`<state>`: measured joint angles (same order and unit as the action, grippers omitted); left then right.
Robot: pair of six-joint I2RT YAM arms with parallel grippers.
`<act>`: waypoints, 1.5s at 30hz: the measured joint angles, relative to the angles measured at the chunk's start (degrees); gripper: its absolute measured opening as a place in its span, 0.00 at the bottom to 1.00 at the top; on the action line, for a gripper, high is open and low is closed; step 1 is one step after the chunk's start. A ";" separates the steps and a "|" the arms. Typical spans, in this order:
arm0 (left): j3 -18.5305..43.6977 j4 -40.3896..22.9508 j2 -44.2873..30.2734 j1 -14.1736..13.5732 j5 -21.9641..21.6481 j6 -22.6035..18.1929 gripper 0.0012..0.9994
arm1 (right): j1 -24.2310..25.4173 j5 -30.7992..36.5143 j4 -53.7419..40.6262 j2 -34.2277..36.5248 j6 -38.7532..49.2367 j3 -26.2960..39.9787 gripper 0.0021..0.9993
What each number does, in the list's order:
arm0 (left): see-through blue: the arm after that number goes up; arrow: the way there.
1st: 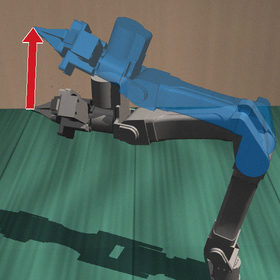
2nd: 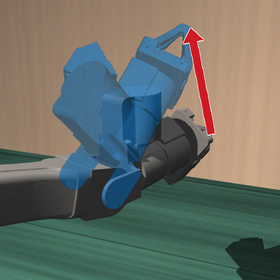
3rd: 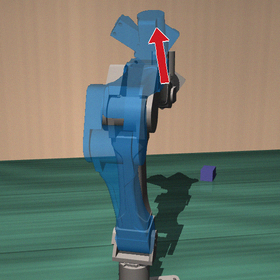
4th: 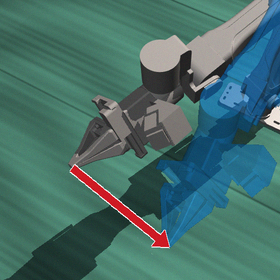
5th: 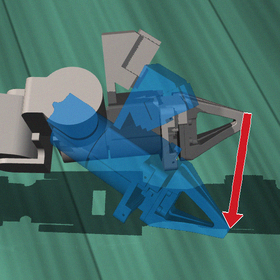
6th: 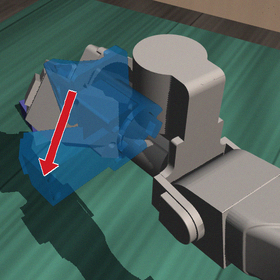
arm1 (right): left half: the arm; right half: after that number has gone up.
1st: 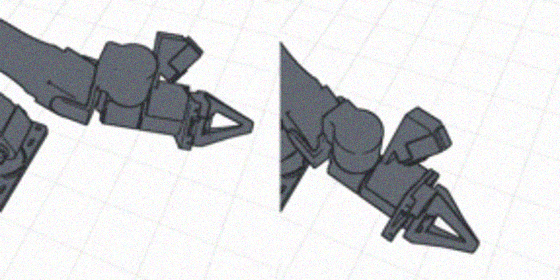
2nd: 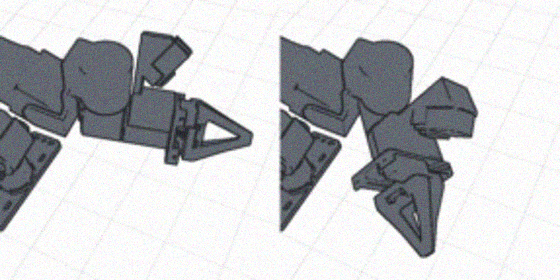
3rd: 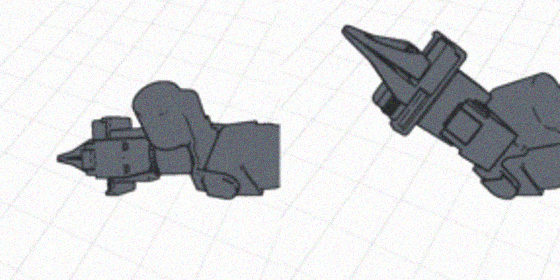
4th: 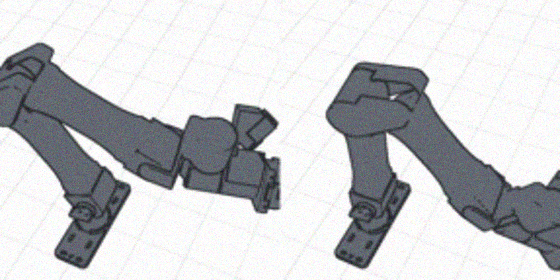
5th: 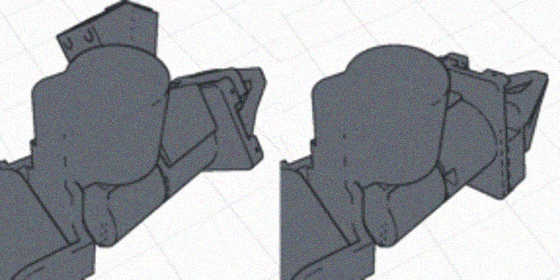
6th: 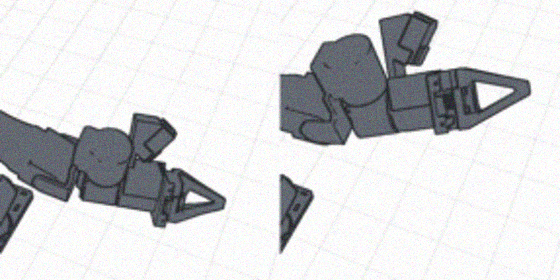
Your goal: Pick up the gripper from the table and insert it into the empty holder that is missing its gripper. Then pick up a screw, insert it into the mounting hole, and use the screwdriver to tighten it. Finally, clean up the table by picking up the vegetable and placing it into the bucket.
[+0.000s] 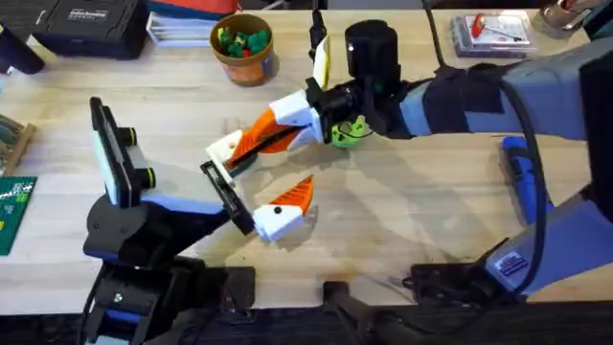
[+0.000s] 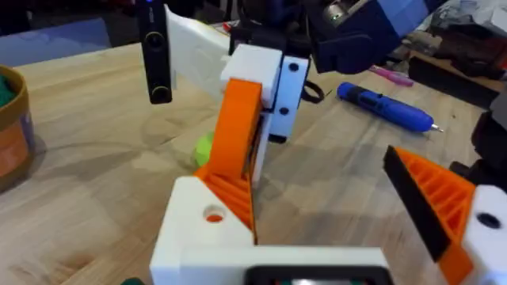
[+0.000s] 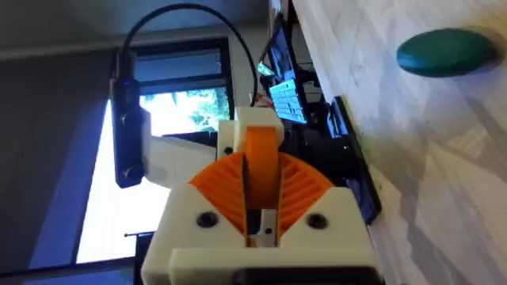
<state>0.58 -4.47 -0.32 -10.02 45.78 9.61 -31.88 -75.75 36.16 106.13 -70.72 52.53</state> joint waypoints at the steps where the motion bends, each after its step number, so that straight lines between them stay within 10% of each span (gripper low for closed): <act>1: 0.02 0.00 0.00 -0.02 0.07 -0.20 0.99 | -0.07 0.09 0.55 0.00 0.00 0.00 0.15; 23: 0.11 -0.28 0.00 -0.72 3.34 -0.63 0.99 | -1.11 0.00 1.18 0.02 0.00 0.00 0.44; 30: 0.11 -0.34 0.00 -0.72 4.02 -0.63 0.99 | -0.61 1.15 1.20 0.02 0.90 0.00 0.99; 45: 0.11 -0.37 0.00 -0.72 4.15 -0.63 0.99 | 10.85 15.43 -7.04 -0.33 16.36 5.80 0.99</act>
<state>0.69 -4.84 -0.32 -10.74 49.93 8.97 -21.03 -60.32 29.12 105.79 -54.36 58.34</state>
